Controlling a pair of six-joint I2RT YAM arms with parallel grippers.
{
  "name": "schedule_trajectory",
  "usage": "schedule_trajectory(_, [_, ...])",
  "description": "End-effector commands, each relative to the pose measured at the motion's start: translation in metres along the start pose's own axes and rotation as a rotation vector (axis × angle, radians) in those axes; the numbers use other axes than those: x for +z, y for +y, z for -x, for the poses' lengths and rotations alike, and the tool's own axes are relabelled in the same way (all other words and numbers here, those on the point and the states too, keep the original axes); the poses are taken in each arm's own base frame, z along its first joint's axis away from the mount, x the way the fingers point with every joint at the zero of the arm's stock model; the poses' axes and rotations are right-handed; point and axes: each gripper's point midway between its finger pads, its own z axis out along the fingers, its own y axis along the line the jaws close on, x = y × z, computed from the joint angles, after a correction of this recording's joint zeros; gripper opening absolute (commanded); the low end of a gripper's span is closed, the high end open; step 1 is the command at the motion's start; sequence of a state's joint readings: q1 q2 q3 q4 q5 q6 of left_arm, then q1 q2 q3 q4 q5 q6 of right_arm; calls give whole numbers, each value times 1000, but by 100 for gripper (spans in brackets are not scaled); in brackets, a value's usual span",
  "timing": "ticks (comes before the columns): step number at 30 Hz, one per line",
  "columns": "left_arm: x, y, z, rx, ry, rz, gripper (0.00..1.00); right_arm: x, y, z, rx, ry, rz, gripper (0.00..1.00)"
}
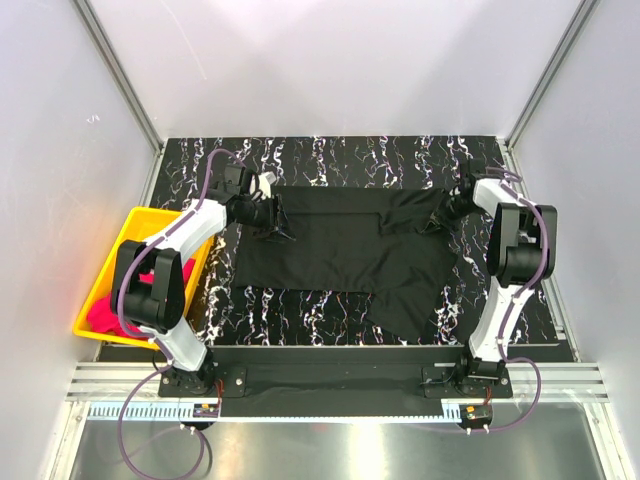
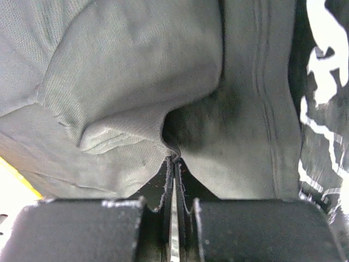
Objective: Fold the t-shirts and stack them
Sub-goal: Fold the tshirt
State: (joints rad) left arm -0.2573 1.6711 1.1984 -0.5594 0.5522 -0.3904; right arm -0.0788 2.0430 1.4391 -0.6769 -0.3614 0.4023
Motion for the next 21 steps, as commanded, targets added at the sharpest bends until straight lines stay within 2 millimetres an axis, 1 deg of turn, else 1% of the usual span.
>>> schedule_trajectory(1, [-3,-13,10,43,-20,-47,45,-26,17,3,93,-57,43,3])
schedule_trajectory(2, [-3,-13,9,44,-19,-49,45,-26,17,1,105,-56,39,1])
schedule_trajectory(4, [-4,-13,8,43,-17,-49,45,-28,16,0,137,-63,31,0])
schedule_trajectory(12, [-3,-13,6,45,-9,-58,45,-35,18,-10,231,-62,38,0])
schedule_trajectory(15, [-1,-14,4,40,1,-68,45,-37,18,-17,271,-54,39,0])
schedule_trajectory(18, [2,-15,2,32,13,-80,46,-36,12,-24,308,-51,20,0])
schedule_trajectory(21, [6,-21,0,27,26,-108,47,-33,7,-31,336,-42,4,1])
